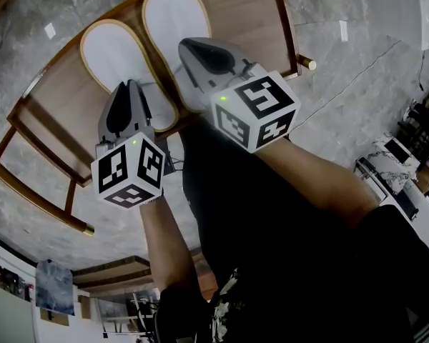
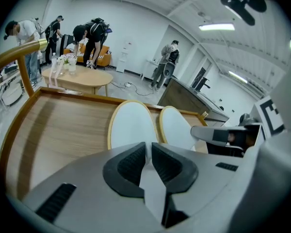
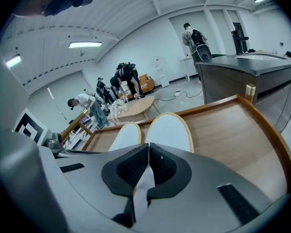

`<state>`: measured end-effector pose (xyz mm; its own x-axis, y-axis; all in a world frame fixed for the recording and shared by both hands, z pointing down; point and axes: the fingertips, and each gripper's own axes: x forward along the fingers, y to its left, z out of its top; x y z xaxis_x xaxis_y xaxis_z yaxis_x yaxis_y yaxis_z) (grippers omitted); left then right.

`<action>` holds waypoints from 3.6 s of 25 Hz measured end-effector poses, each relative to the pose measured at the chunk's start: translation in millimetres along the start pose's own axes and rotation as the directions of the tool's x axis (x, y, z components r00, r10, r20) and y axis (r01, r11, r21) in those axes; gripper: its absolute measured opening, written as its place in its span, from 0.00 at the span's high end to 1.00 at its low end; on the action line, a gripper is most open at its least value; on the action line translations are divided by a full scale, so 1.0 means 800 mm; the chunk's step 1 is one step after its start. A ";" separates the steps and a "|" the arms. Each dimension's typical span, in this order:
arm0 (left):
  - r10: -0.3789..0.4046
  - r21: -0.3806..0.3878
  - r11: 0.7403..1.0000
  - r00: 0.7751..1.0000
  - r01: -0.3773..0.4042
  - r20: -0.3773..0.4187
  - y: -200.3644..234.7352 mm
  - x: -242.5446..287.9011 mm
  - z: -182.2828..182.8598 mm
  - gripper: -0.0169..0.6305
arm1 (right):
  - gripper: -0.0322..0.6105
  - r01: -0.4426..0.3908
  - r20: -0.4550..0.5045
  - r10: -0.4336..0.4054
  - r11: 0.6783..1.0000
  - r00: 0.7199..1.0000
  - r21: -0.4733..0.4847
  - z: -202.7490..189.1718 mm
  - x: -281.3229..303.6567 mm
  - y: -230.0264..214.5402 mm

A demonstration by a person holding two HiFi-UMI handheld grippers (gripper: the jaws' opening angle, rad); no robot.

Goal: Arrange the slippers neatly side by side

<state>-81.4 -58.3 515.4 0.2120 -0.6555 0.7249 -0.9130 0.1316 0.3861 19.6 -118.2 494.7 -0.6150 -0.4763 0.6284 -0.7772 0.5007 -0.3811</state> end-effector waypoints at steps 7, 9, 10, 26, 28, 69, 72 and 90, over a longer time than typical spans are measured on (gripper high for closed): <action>-0.012 0.007 1.000 1.000 0.012 0.007 -0.004 0.000 -0.003 0.91 | 0.94 -0.027 0.001 0.027 0.995 1.000 -0.091 -0.004 0.013 0.017; -0.021 0.039 0.999 1.000 0.020 0.003 -0.007 0.001 -0.005 0.85 | 0.94 -0.040 0.004 0.040 0.991 0.999 -0.131 -0.007 0.015 0.022; -0.021 0.063 0.998 1.000 0.021 0.000 -0.010 0.001 -0.006 0.82 | 0.94 -0.049 0.005 0.050 0.986 0.999 -0.160 -0.007 0.015 0.025; 0.057 0.150 0.985 0.978 -0.088 0.202 -0.080 -0.114 0.030 0.91 | 0.94 -0.170 0.126 0.233 0.910 0.964 -0.378 0.049 -0.124 0.055; 0.079 0.153 0.981 0.965 -0.119 0.249 -0.092 -0.144 0.029 0.94 | 0.95 -0.192 0.147 0.268 0.899 0.952 -0.394 0.055 -0.157 0.057; -0.029 0.366 0.859 0.678 -0.359 0.734 -0.121 -0.414 0.206 0.97 | 0.95 0.070 0.515 0.223 0.870 0.827 -0.489 0.204 -0.327 0.179; -0.053 0.372 0.866 0.679 -0.333 0.732 -0.129 -0.413 0.208 0.97 | 0.95 0.073 0.506 0.215 0.869 0.836 -0.489 0.197 -0.325 0.185; -0.094 0.414 0.876 0.755 -0.248 0.649 -0.115 -0.386 0.188 0.97 | 0.95 0.097 0.499 0.191 0.864 0.845 -0.494 0.186 -0.312 0.206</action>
<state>-115.3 20.2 170.5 0.0192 -0.9899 0.1403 -0.9965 -0.0304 -0.0781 25.3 -24.2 174.0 -0.7347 -0.6678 0.1197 -0.6651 0.7437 0.0666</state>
